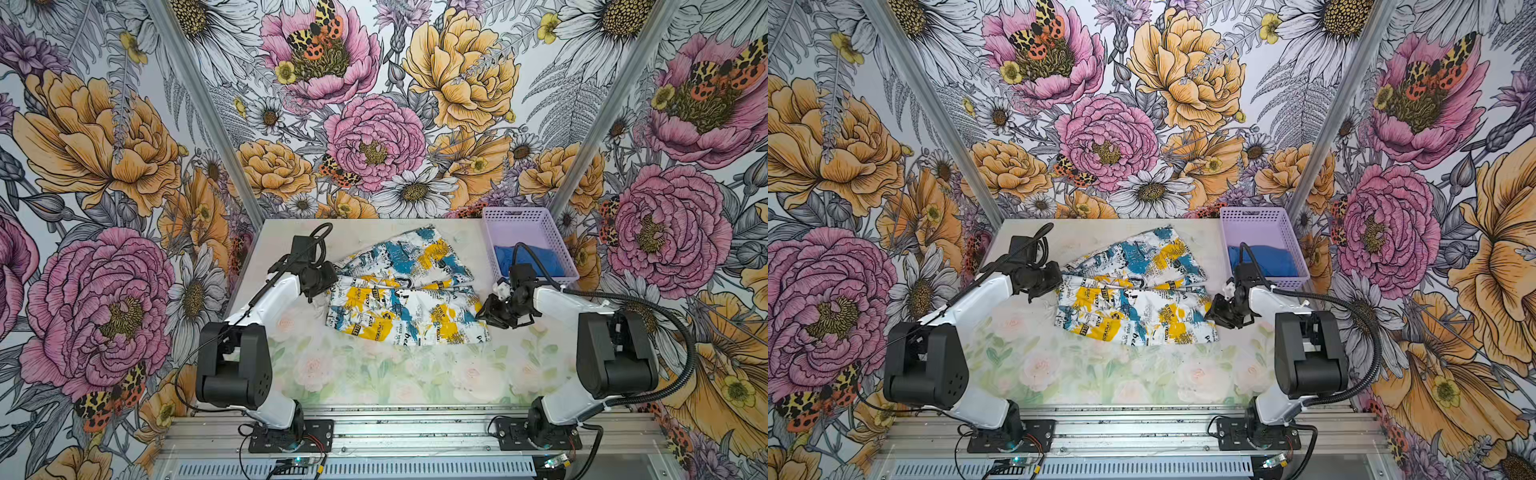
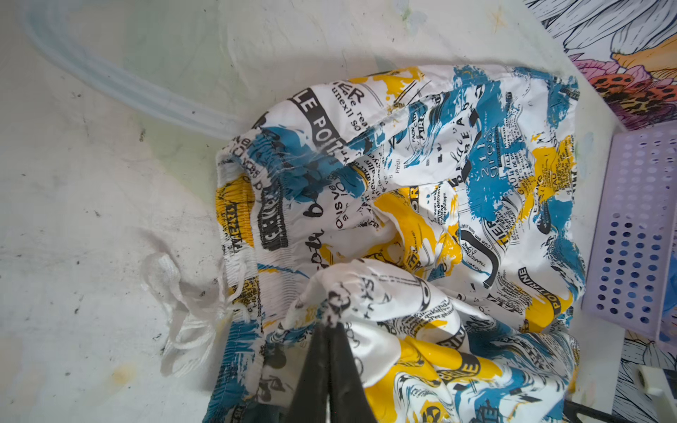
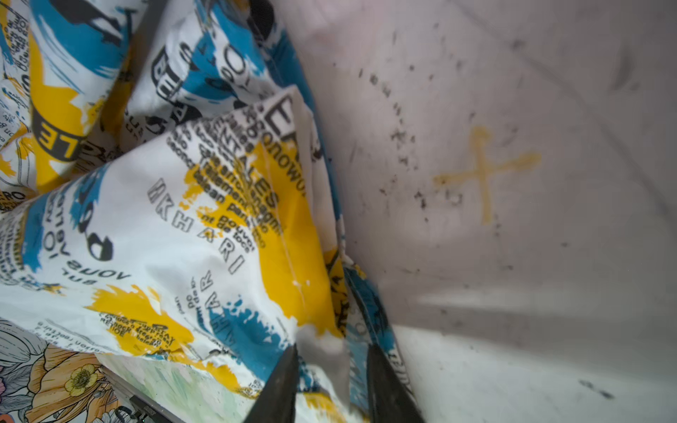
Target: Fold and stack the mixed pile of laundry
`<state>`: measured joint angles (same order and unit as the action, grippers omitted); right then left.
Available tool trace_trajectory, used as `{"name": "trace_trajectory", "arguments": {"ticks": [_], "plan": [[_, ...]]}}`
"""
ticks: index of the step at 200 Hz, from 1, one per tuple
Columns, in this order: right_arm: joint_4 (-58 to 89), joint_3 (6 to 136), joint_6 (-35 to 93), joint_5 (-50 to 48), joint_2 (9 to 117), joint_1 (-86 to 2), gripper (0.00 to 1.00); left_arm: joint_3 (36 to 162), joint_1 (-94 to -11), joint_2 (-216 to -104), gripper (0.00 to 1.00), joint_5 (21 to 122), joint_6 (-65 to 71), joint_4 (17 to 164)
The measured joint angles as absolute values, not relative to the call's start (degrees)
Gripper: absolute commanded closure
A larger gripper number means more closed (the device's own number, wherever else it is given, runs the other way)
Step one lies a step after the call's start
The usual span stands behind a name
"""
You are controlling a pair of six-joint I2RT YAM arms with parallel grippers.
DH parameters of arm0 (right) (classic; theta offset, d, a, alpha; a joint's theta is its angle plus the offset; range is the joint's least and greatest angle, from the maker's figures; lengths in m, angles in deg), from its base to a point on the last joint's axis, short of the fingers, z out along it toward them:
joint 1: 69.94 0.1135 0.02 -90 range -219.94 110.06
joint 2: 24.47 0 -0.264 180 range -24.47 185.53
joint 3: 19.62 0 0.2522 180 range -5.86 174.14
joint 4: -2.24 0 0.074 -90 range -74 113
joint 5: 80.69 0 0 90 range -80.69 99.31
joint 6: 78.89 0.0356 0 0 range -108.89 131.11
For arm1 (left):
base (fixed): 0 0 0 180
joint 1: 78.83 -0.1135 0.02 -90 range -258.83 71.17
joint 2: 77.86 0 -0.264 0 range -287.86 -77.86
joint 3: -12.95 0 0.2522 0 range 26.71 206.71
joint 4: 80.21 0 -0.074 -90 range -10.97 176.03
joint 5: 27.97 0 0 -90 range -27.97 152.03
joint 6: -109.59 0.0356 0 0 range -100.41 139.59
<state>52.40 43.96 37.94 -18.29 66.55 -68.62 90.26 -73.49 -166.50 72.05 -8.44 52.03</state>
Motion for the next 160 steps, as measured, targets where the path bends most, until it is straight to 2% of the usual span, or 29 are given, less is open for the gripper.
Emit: {"name": "trace_trajectory", "arguments": {"ticks": [20,52,87,124,160], "plan": [[52.4,43.4,37.7,-18.6,65.9,-68.6,1.00,90.2,-73.5,-166.5,1.00,72.1,-8.4,52.0],[53.3,43.4,37.7,-19.1,63.6,-68.6,1.00,89.8,-73.5,-166.2,1.00,72.4,-8.5,52.5],[59.5,45.8,37.5,-19.1,55.4,-69.9,1.00,88.1,-73.4,-162.3,1.00,73.3,-9.1,51.3],[66.9,52.0,37.5,-19.1,47.0,-75.4,1.00,87.8,-70.8,-155.4,1.00,73.5,-11.5,47.9],[72.2,55.1,36.1,-19.0,46.1,-80.2,1.00,86.9,-67.2,-153.3,1.00,73.7,-13.1,47.3]]}}
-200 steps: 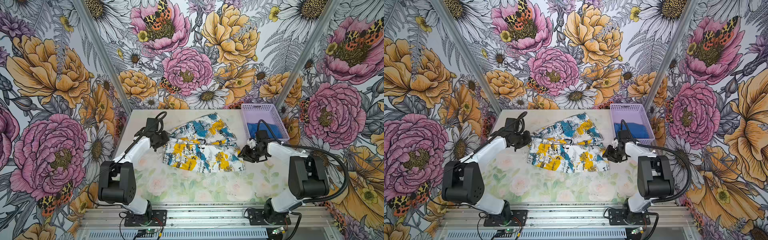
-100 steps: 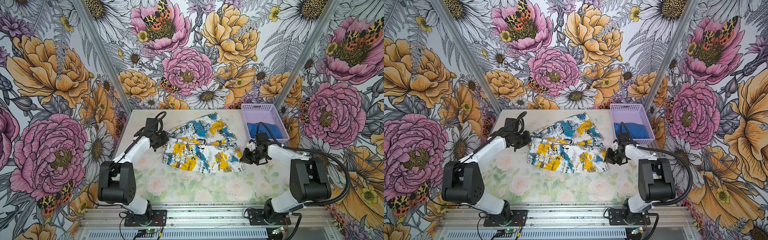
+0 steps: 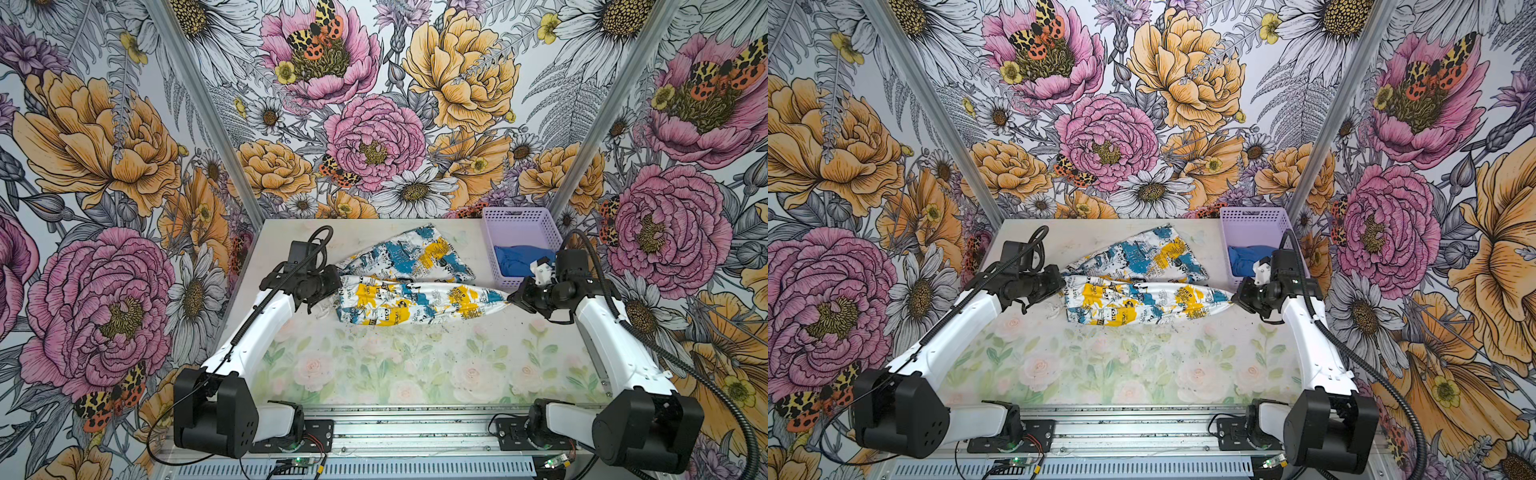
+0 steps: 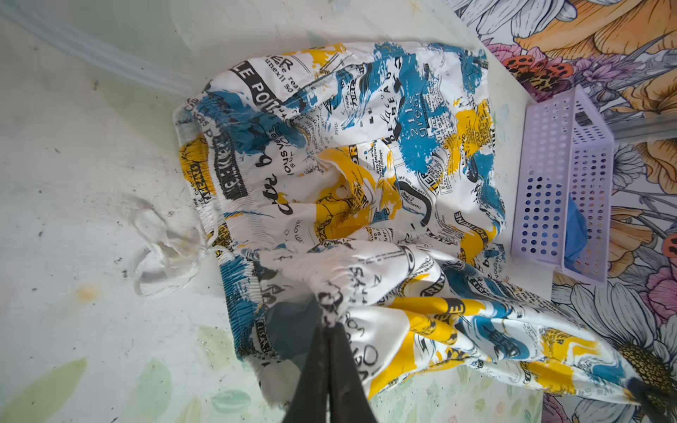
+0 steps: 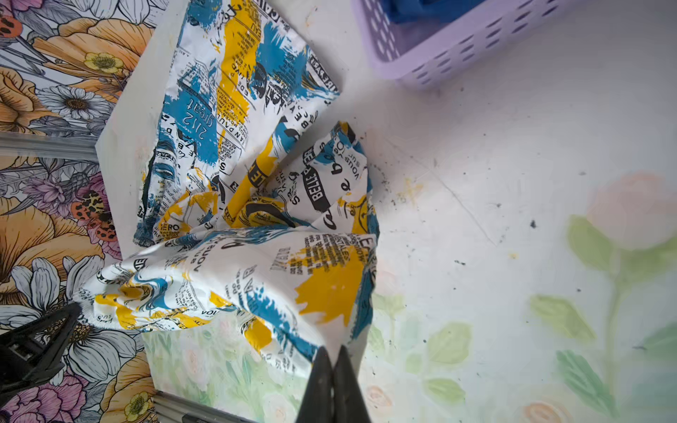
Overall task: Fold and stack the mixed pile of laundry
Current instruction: 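Fold the leg with the right gripper toward the basket while the left holds the waistband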
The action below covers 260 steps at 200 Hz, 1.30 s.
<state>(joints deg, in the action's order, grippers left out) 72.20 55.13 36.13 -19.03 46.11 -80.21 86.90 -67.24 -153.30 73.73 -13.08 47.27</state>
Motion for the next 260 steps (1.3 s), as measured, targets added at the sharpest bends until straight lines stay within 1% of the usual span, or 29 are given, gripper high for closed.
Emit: {"name": "trace_trajectory", "arguments": {"ticks": [22,45,59,64,71,80,104,123,146,172,197,251,260], "plan": [[73.6,56.2,35.1,-19.0,49.0,-80.8,1.00,87.0,-65.9,-156.4,1.00,74.3,-13.0,50.3],[73.6,57.6,34.0,-19.0,53.5,-80.8,1.00,90.4,-64.7,-164.3,1.00,74.9,-11.8,52.8],[73.6,58.6,33.4,-19.0,55.6,-80.8,1.00,92.8,-64.5,-168.4,0.55,75.2,-10.3,54.5],[73.6,58.9,33.1,-19.0,56.1,-80.8,1.00,93.3,-64.5,-169.4,0.43,75.3,-9.9,54.9],[73.5,59.2,32.8,-19.0,56.7,-80.8,1.00,93.6,-64.6,-169.9,0.33,75.3,-9.3,55.6],[73.5,59.5,32.6,-19.0,56.9,-80.8,1.00,93.3,-64.9,-169.7,0.29,75.4,-8.6,56.1],[73.4,59.6,32.4,-19.1,57.0,-80.8,1.00,88.5,-67.4,-164.6,0.28,76.3,-6.8,57.8],[73.4,59.6,32.4,-19.1,57.0,-80.8,1.00,83.0,-69.2,-159.8,0.31,77.8,-5.6,58.7],[73.4,59.6,32.4,-19.1,57.0,-80.8,1.00,78.7,-67.5,-157.5,0.34,79.9,-4.6,59.1],[73.3,59.6,32.4,-19.3,57.0,-80.8,1.00,75.8,-63.9,-157.3,0.39,81.6,-4.0,59.2],[73.2,59.6,32.4,-19.5,57.0,-80.8,1.00,75.2,-63.3,-158.1,0.43,82.1,-3.7,59.5],[73.0,59.6,32.4,-19.9,57.0,-80.8,1.00,75.9,-62.0,-162.2,0.43,82.1,-1.4,59.7],[73.0,59.6,32.4,-20.0,57.0,-80.8,1.00,75.9,-61.9,-162.3,0.42,82.0,-1.3,59.7]]}}
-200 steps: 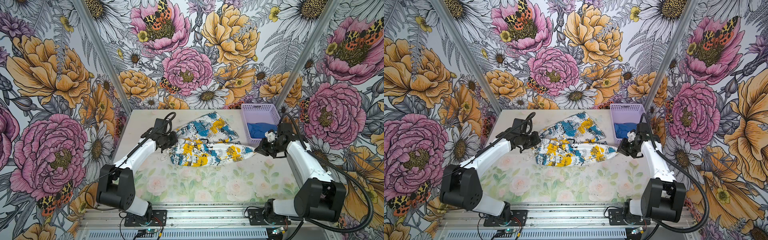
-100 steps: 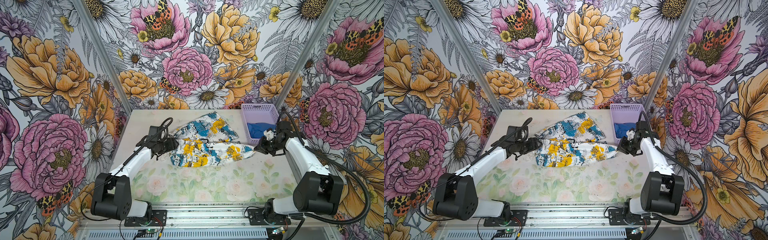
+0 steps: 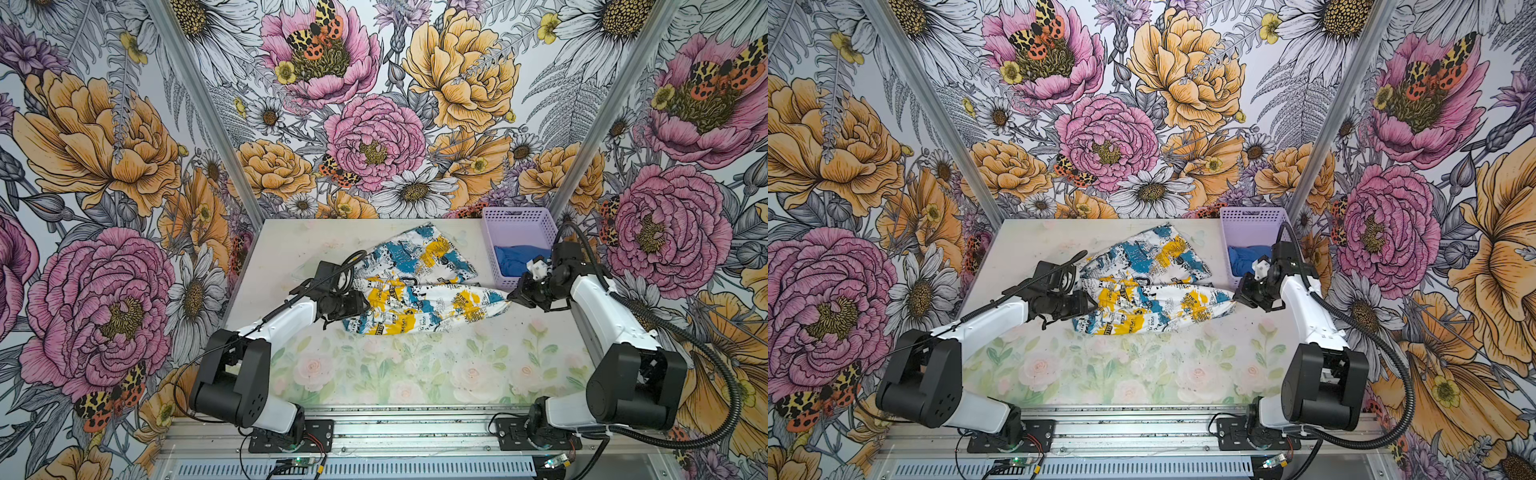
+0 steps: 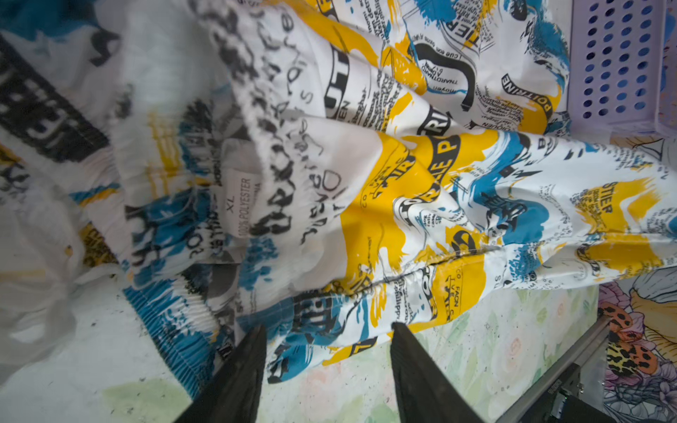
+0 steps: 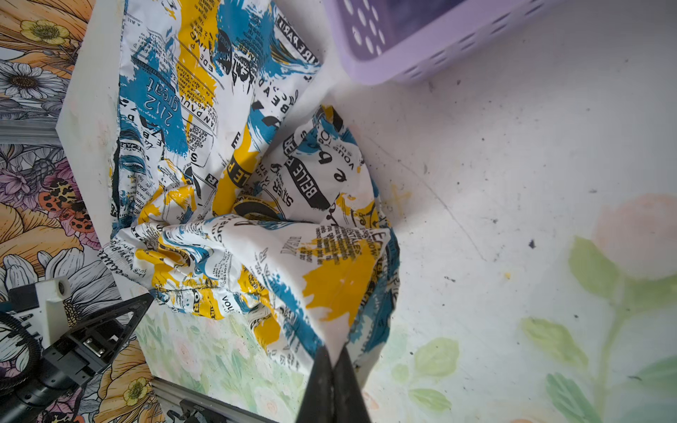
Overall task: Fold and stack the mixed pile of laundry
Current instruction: 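Fold the leg with the right gripper toward the basket while the left holds the waistband, then pull the leg corner toward the basket with the right gripper while the left holds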
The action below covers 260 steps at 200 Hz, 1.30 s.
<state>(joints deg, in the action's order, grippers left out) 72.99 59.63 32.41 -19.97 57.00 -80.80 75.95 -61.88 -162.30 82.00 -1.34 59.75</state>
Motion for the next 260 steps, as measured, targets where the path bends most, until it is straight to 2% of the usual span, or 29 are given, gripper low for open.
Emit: {"name": "trace_trajectory", "arguments": {"ticks": [12,44,131,165,221,260], "plan": [[73.0,59.6,32.4,-20.0,57.0,-80.8,1.00,75.9,-61.8,-162.3,0.36,81.7,-1.0,59.8],[73.0,59.6,32.4,-20.1,57.0,-80.8,1.00,75.9,-61.8,-161.7,0.32,80.4,-1.0,59.7],[73.0,59.6,32.0,-20.5,57.0,-80.8,1.00,75.9,-62.1,-164.0,0.33,79.8,-0.1,59.7],[73.0,59.6,32.0,-20.5,57.0,-80.8,1.00,75.8,-62.1,-164.6,0.40,80.1,0.1,59.8],[73.0,59.6,31.6,-20.5,57.0,-80.8,1.00,74.7,-62.1,-162.4,0.62,82.8,0.1,59.8],[73.0,59.6,31.5,-20.6,57.0,-80.8,1.00,73.3,-61.9,-161.7,0.69,84.4,0.1,60.0]]}}
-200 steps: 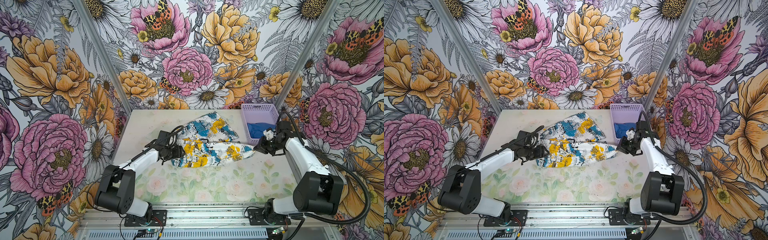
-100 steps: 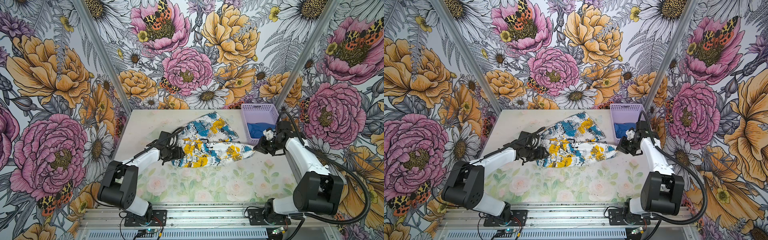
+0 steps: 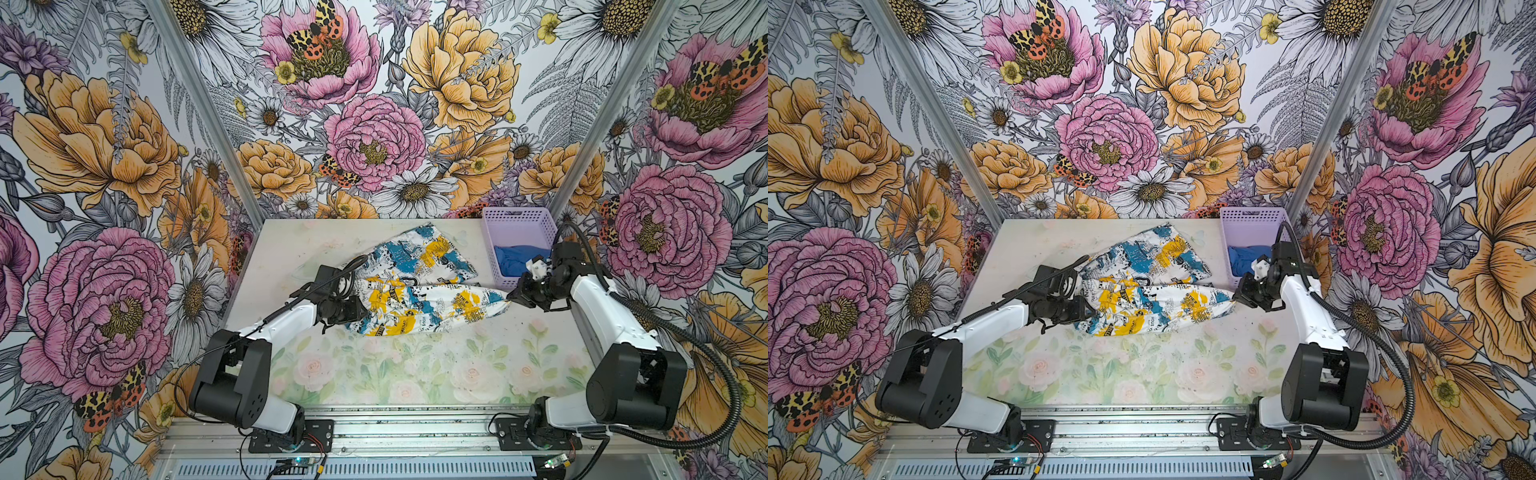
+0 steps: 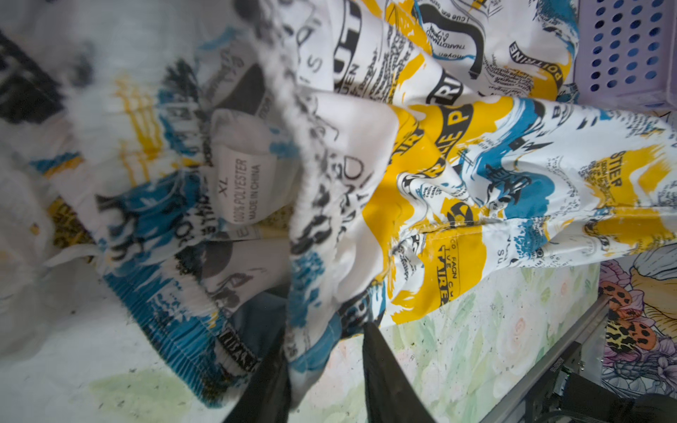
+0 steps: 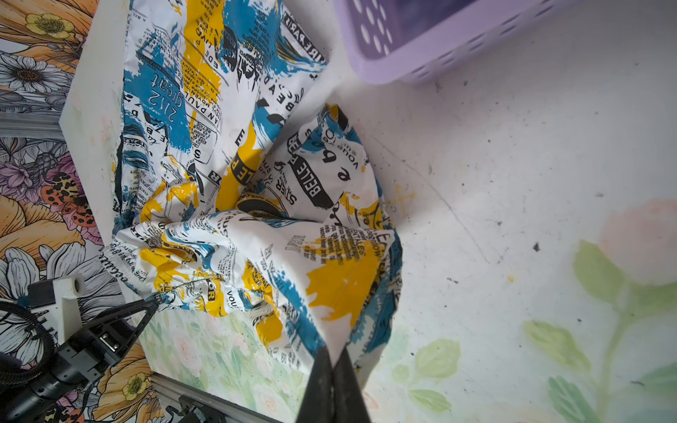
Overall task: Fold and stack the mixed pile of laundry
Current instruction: 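Pull the leg corner toward the basket with the right gripper while the left holds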
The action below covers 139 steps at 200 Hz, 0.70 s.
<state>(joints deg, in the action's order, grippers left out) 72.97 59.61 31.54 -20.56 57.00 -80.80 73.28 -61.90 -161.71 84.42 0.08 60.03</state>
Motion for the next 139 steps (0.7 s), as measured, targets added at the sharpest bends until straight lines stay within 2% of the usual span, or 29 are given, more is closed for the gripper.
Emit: {"name": "trace_trajectory", "arguments": {"ticks": [22,46,59,92,139], "plan": [[73.0,59.6,31.6,-20.5,57.1,-80.8,1.00,73.2,-61.4,-161.7,0.76,85.1,0.1,60.6],[72.9,59.6,31.6,-20.5,57.5,-80.8,1.00,73.2,-61.1,-161.9,0.94,85.8,-0.2,61.9],[72.9,59.7,31.6,-20.6,57.7,-80.8,1.00,73.2,-61.1,-162.0,1.00,86.0,-0.6,62.3],[73.0,61.4,31.8,-20.6,57.6,-80.8,1.00,73.0,-61.1,-158.7,1.00,85.9,-3.0,61.5],[74.6,65.3,33.4,-20.1,53.4,-80.8,1.00,72.9,-59.0,-138.9,1.00,81.7,-9.9,57.2]]}}
